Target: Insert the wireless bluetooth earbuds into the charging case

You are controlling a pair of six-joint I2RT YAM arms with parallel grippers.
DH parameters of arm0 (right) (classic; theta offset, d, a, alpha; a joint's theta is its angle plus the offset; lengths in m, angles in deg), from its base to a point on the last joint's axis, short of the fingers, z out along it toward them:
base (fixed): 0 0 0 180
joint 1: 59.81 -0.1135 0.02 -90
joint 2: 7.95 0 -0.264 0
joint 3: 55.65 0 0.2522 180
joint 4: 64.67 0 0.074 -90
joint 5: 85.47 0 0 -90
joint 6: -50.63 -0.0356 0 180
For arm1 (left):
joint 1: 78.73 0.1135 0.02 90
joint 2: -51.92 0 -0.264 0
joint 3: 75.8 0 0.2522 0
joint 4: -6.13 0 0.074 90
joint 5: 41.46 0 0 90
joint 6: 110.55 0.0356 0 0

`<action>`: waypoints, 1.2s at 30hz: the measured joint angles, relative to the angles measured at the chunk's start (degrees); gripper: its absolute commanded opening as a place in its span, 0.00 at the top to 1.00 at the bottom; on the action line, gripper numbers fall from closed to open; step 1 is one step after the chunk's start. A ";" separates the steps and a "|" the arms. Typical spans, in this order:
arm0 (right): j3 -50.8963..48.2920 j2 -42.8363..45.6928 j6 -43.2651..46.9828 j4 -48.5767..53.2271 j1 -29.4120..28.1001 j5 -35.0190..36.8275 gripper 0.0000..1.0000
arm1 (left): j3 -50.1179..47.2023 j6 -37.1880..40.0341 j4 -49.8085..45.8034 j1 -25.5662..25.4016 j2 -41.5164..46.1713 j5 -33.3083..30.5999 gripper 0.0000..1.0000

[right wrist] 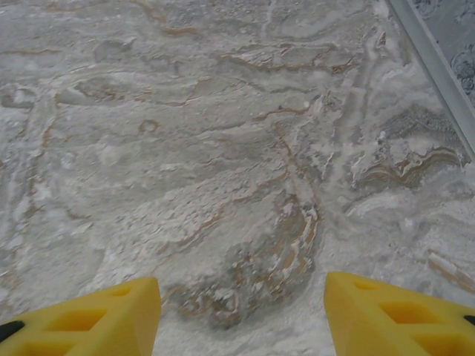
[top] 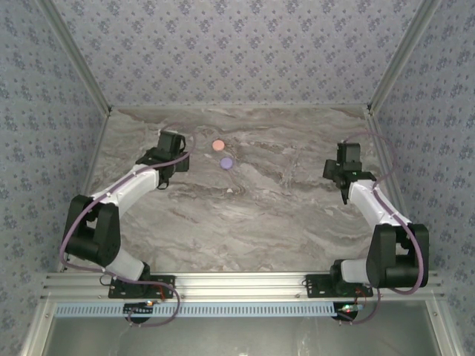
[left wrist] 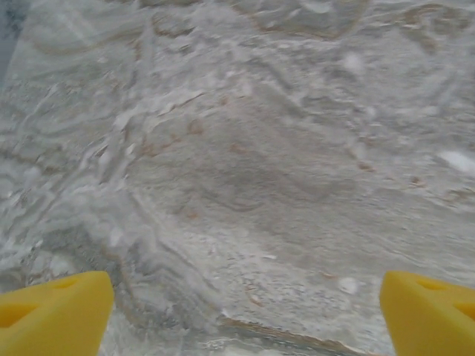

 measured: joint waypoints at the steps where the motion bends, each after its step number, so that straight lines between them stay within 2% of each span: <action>1: -1.36 0.00 0.63 -2.03 0.52 -0.48 0.36 | -0.87 0.46 1.03 0.57 0.02 -0.66 0.01; 6: -5.20 -0.15 3.41 -9.27 2.58 -4.50 0.35 | -5.81 3.56 8.46 2.58 0.00 -2.47 0.01; 10: -7.50 -0.94 4.46 -15.87 4.61 -7.58 0.34 | -11.08 6.78 16.41 4.13 0.02 -1.55 0.01; 18: -14.03 -2.99 6.10 -28.83 6.97 -14.16 0.33 | -15.85 10.51 25.83 9.49 1.81 8.50 0.01; 24: -14.56 -6.71 6.05 -35.76 7.98 -18.23 0.32 | -15.85 10.49 28.44 12.96 2.75 15.39 0.01; 36: -17.79 -8.09 6.12 -43.54 7.52 -21.00 0.30 | -16.06 9.42 27.30 16.24 4.13 22.53 0.01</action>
